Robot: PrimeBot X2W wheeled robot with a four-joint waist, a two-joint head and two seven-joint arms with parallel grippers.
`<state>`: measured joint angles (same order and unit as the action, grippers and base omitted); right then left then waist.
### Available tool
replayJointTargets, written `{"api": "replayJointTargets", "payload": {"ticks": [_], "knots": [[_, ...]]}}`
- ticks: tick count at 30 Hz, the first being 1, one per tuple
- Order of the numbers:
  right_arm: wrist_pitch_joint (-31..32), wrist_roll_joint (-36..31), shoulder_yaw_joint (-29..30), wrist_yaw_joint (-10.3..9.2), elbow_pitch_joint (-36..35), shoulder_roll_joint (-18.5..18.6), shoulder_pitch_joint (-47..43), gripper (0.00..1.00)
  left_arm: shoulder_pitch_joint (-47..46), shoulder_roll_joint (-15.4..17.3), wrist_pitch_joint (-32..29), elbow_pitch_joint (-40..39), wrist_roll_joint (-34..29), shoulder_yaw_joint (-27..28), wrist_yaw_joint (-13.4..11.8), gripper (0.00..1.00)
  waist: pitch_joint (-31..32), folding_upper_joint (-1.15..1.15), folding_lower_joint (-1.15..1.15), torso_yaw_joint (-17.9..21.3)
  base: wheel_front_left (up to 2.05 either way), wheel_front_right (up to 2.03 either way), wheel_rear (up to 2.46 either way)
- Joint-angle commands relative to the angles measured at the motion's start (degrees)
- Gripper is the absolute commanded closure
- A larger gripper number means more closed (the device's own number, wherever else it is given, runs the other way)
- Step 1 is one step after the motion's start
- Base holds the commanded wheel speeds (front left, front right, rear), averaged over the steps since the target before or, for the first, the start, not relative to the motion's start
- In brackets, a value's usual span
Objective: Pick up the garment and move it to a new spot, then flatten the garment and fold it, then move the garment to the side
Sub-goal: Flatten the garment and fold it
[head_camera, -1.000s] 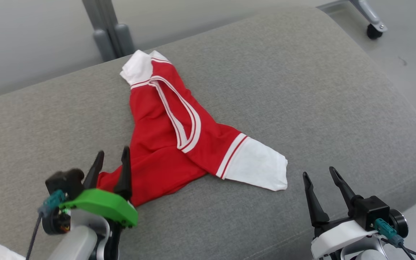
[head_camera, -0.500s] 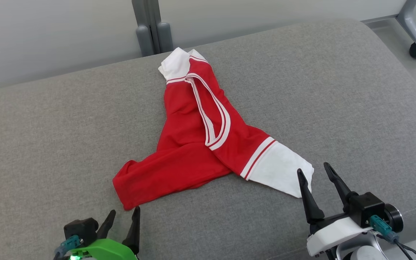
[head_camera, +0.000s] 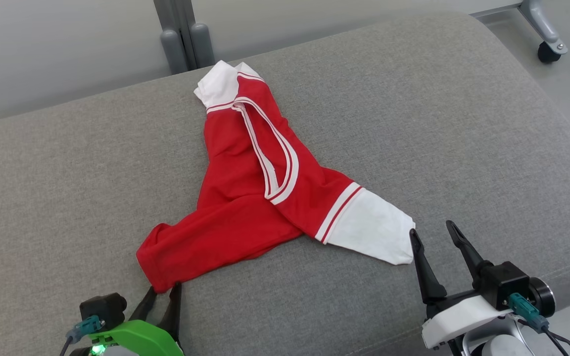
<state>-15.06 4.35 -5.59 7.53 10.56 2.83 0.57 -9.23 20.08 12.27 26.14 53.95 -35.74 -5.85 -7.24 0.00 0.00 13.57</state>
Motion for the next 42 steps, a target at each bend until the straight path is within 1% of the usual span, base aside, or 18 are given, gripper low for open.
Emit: {"api": "replayJointTargets", "payload": {"ticks": [1,3,4,5,6,9,12,16,19,23,25,29,30,31,32,36,40,42], "knots": [[-0.18,0.32,-0.02,-0.08,-0.09,0.11,0.23,0.0,-0.78,-0.19,0.19,0.77,0.52,0.01,0.35,0.46,0.06,0.0,0.0,-0.03,0.0,0.0,0.0],[-0.18,0.43,-0.04,-0.08,0.01,0.11,0.41,0.0,-1.06,-0.31,0.33,1.5,0.4,-0.17,0.71,0.57,0.18,0.0,0.0,-0.07,0.0,0.0,0.0],[-0.18,0.46,-0.01,-0.08,0.02,0.11,0.44,0.0,-1.15,-0.38,0.35,1.72,0.29,-0.32,0.82,0.73,0.26,0.0,0.0,-0.13,0.0,0.0,0.0],[-0.18,0.47,0.05,-0.08,0.04,0.11,0.4,0.0,-1.35,-0.43,0.46,1.87,0.02,-0.48,1.11,0.96,0.38,0.0,0.0,-0.22,0.0,0.0,0.0],[-0.18,0.44,0.09,-0.08,0.05,0.11,0.32,0.0,-1.55,-0.5,0.55,1.9,-0.12,-0.5,1.33,1.0,0.5,0.0,0.0,-0.3,0.0,0.0,0.0],[-0.18,0.14,0.64,-0.08,0.12,0.11,-0.63,0.0,-1.62,-0.67,-0.08,1.93,-0.12,-1.14,1.98,1.0,1.41,0.0,0.0,-1.13,0.0,0.0,0.0],[-0.18,0.01,1.46,-0.08,0.13,0.11,-1.92,0.0,0.45,-0.41,-2.26,0.53,1.89,-1.24,2.89,1.0,2.57,0.0,0.0,-2.25,0.0,0.0,0.0],[-0.18,0.31,1.25,-0.08,0.32,0.11,-3.22,0.0,4.24,3.19,-7.23,-5.52,4.7,-1.4,3.81,1.0,3.95,0.0,0.0,-3.91,0.0,0.0,0.0],[-0.18,0.63,1.08,-0.08,0.31,0.11,-3.66,0.0,7.49,7.26,-10.93,-12.91,6.62,-0.78,3.05,1.0,4.62,0.0,0.0,-5.3,0.0,0.0,0.0],[-0.18,0.66,0.41,-0.08,0.48,0.11,-3.64,0.0,11.46,11.23,-15.83,-21.78,10.47,-0.06,1.89,1.0,5.2,0.0,0.0,-6.62,0.0,0.0,0.0],[-0.18,0.71,0.04,-0.08,0.64,0.11,-3.47,0.0,13.3,13.12,-17.84,-24.49,11.86,0.04,0.97,1.0,5.37,0.0,0.0,-6.83,0.0,0.0,0.0],[-0.18,0.77,-0.17,-0.08,0.76,0.12,-3.26,0.0,16.61,14.39,-19.45,-25.93,14.16,0.5,-0.78,1.0,5.63,0.0,0.0,-6.89,0.0,0.0,0.0],[-0.18,0.75,-0.27,-0.08,0.75,0.11,-3.22,0.0,16.87,15.02,-19.11,-25.28,13.44,0.59,-1.47,0.73,5.64,0.0,0.0,-6.83,0.0,0.0,0.0],[-0.18,0.72,-0.37,-0.08,0.79,0.11,-3.2,0.0,17.16,15.38,-18.53,-24.33,12.49,0.47,-2.24,0.04,5.66,0.0,0.0,-6.74,0.0,0.0,0.0],[-0.18,0.68,-0.38,-0.08,0.83,0.11,-3.22,0.0,17.43,15.16,-18.18,-23.69,12.1,0.43,-2.9,0.0,5.69,0.0,0.0,-6.67,0.0,0.0,0.0],[-0.18,0.7,-0.32,-0.08,0.7,0.11,-3.58,0.0,18.56,14.9,-16.38,-22.69,12.5,1.56,-3.87,0.0,5.74,0.0,0.0,-6.22,0.0,0.0,0.0],[-0.18,0.53,-0.3,-0.08,0.59,0.11,-3.59,0.0,19.49,17.26,-14.22,-24.2,11.47,3.66,-5.65,0.0,5.63,0.0,0.0,-5.55,0.0,0.0,0.0],[-0.18,0.41,0.02,-0.08,0.43,0.11,-3.37,0.0,18.65,17.53,-12.11,-26.99,11.07,5.56,-6.94,0.0,5.39,0.0,0.0,-5.35,0.0,0.0,0.0]]}}
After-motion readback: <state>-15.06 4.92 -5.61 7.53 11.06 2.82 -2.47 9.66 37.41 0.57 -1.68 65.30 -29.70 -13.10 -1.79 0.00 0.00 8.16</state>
